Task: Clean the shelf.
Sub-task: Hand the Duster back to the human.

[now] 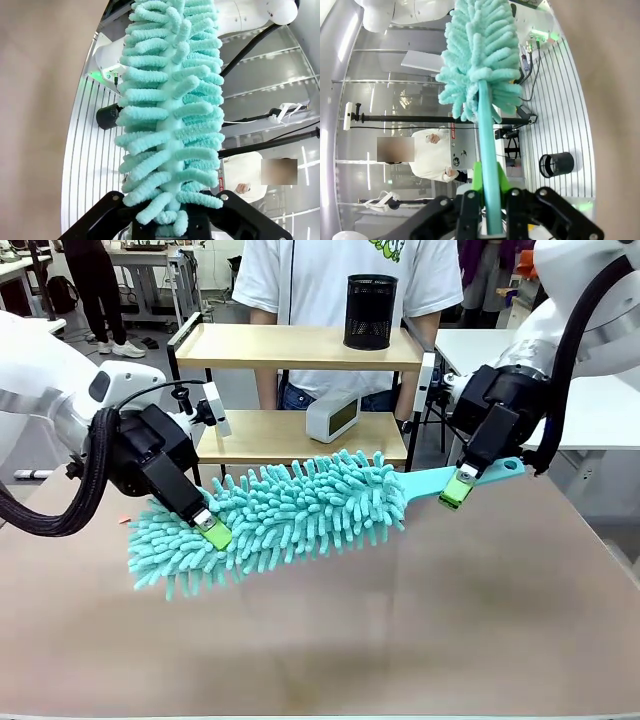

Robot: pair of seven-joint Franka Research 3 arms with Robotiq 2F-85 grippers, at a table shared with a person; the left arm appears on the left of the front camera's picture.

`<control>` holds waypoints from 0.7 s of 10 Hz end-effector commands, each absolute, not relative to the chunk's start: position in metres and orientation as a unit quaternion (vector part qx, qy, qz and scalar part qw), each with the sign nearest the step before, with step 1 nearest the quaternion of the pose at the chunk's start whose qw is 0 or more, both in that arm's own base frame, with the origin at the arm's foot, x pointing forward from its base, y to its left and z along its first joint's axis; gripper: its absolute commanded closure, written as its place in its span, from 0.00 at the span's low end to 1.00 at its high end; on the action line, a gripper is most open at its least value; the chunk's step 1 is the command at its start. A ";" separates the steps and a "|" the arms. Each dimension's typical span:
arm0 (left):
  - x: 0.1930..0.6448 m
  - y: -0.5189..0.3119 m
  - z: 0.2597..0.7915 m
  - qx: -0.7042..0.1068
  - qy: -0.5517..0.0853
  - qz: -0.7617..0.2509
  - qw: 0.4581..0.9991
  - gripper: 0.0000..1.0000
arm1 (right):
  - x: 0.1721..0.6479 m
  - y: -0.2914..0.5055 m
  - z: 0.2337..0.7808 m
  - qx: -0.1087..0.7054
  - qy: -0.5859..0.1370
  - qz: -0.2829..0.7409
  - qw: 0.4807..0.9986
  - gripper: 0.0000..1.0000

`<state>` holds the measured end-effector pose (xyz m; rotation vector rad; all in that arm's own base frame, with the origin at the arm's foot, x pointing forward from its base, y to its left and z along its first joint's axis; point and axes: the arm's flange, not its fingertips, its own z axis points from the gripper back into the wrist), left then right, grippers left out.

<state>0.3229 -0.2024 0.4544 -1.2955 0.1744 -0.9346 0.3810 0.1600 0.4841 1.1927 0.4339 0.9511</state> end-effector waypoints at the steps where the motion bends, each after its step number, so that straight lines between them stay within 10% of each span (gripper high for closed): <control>1: 0.323 -0.201 0.454 -0.576 0.078 -0.431 0.690 1.00 | 0.382 0.162 0.489 0.543 0.195 0.428 0.696 0.89; 2: 0.323 -0.201 0.454 -0.576 0.078 -0.431 0.690 1.00 | 0.381 0.162 0.488 0.538 0.202 0.436 0.692 0.29; 3: 0.322 -0.200 0.454 -0.576 0.078 -0.432 0.690 1.00 | 0.380 0.159 0.488 0.539 0.199 0.438 0.691 0.30; 4: 0.321 -0.198 0.456 -0.573 0.080 -0.439 0.687 1.00 | 0.379 0.153 0.489 0.541 0.194 0.437 0.692 0.00; 5: 0.319 -0.194 0.458 -0.565 0.079 -0.448 0.689 1.00 | 0.378 0.142 0.491 0.547 0.184 0.429 0.695 0.28; 6: 0.317 -0.186 0.460 -0.569 0.086 -0.459 0.677 1.00 | 0.376 0.129 0.493 0.557 0.173 0.424 0.693 0.00; 7: 0.314 -0.171 0.465 -0.575 0.074 -0.460 0.673 1.00 | 0.373 0.108 0.496 0.570 0.155 0.415 0.692 0.00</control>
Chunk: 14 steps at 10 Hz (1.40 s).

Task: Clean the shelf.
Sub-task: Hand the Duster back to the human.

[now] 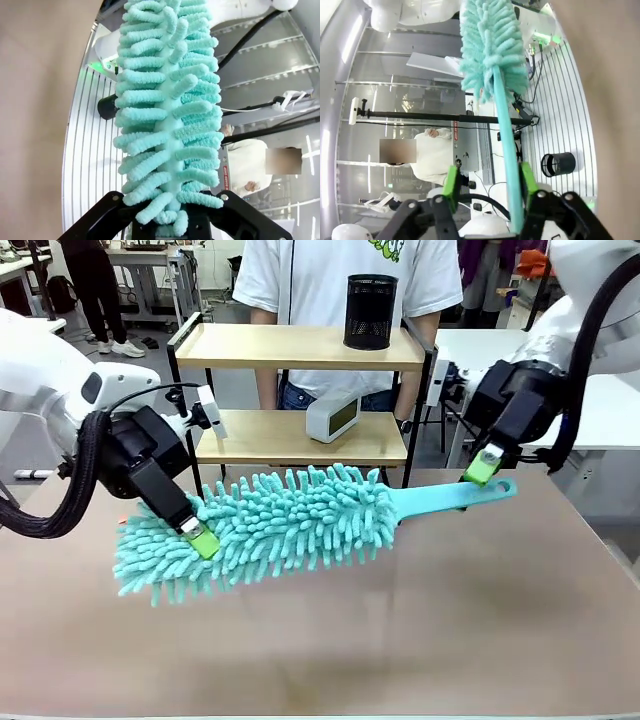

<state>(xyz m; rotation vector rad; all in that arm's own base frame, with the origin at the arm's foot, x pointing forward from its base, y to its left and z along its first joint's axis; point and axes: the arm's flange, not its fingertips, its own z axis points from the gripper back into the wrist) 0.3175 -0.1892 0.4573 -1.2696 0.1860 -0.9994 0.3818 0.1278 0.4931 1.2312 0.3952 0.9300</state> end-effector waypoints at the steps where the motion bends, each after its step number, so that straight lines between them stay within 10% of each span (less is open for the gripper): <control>1: 0.308 -0.147 0.472 -0.587 0.052 -0.459 0.664 1.00 | 0.374 0.079 0.496 0.588 0.127 0.384 0.701 0.00; 7: 0.302 0.059 0.502 -0.711 -0.288 -0.156 0.623 1.00 | 0.346 -0.054 0.443 0.674 -0.020 0.140 0.725 0.00; 14: 0.410 0.104 0.415 -0.678 -0.258 0.164 0.668 1.00 | 0.344 -0.072 0.432 0.671 -0.007 0.142 0.727 0.00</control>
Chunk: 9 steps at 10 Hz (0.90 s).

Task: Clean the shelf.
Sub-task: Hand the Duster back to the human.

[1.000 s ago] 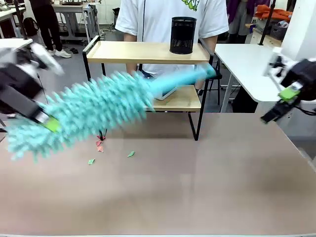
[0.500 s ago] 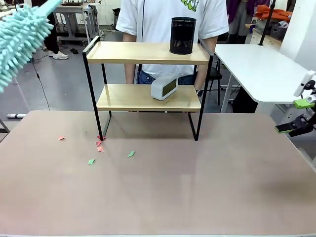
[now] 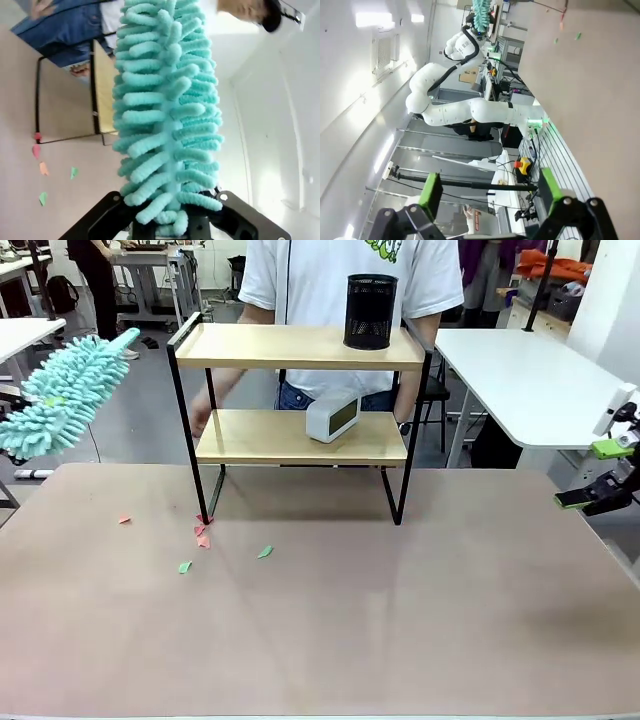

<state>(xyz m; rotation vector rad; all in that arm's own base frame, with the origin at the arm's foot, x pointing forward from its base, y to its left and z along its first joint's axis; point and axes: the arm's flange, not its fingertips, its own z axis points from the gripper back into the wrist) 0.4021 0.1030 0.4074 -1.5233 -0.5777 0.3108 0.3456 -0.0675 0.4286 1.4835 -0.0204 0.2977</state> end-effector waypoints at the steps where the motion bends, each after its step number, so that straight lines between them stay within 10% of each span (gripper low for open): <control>1: 0.416 0.103 0.404 -0.673 -0.250 0.180 0.673 1.00 | 0.344 -0.072 0.432 0.671 -0.007 0.142 0.727 0.00; 9: 0.414 0.104 0.391 -0.668 -0.242 0.170 0.683 1.00 | 0.344 -0.072 0.432 0.671 -0.007 0.142 0.727 0.00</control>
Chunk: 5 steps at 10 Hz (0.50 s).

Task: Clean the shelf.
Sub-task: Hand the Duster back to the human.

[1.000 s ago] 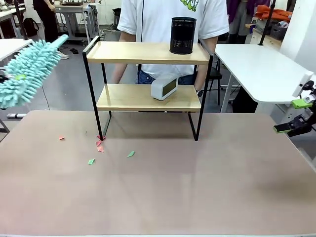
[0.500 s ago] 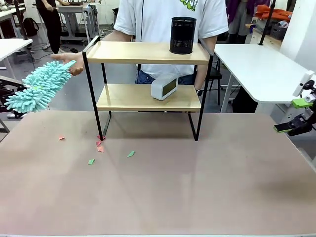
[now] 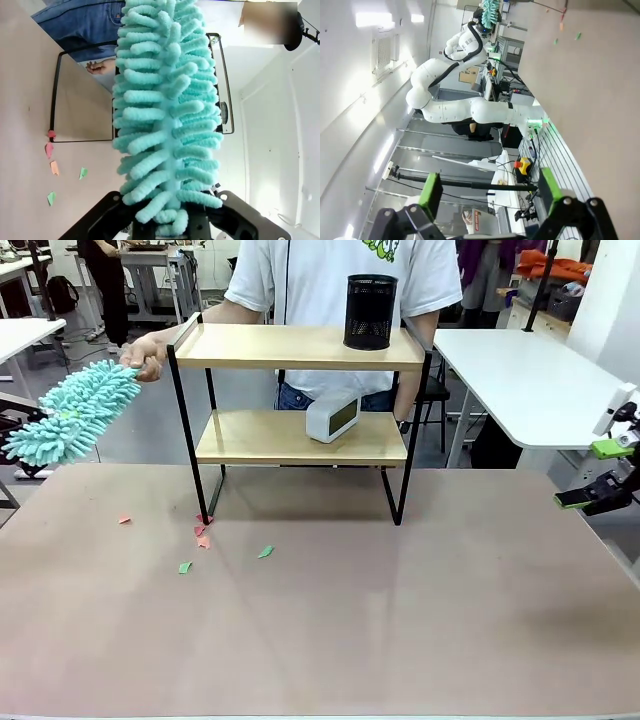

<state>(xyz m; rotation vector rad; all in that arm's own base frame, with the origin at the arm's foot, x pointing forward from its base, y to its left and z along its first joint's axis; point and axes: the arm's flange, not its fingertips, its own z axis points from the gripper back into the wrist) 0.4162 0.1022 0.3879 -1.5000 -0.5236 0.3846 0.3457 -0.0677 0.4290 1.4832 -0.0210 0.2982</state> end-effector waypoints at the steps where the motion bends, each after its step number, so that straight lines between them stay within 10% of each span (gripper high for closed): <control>1: 0.414 0.104 0.391 -0.668 -0.242 0.170 0.683 1.00 | 0.344 -0.072 0.432 0.671 -0.007 0.142 0.727 0.00; 3: 0.414 0.104 0.391 -0.668 -0.242 0.170 0.683 1.00 | 0.344 -0.072 0.432 0.671 -0.007 0.142 0.727 0.00; 4: 0.416 0.102 0.389 -0.669 -0.235 0.171 0.684 0.84 | 0.344 -0.072 0.432 0.671 -0.007 0.142 0.727 0.00; 5: 0.414 0.102 0.390 -0.660 -0.248 0.138 0.696 0.26 | 0.344 -0.072 0.432 0.671 -0.007 0.142 0.727 0.00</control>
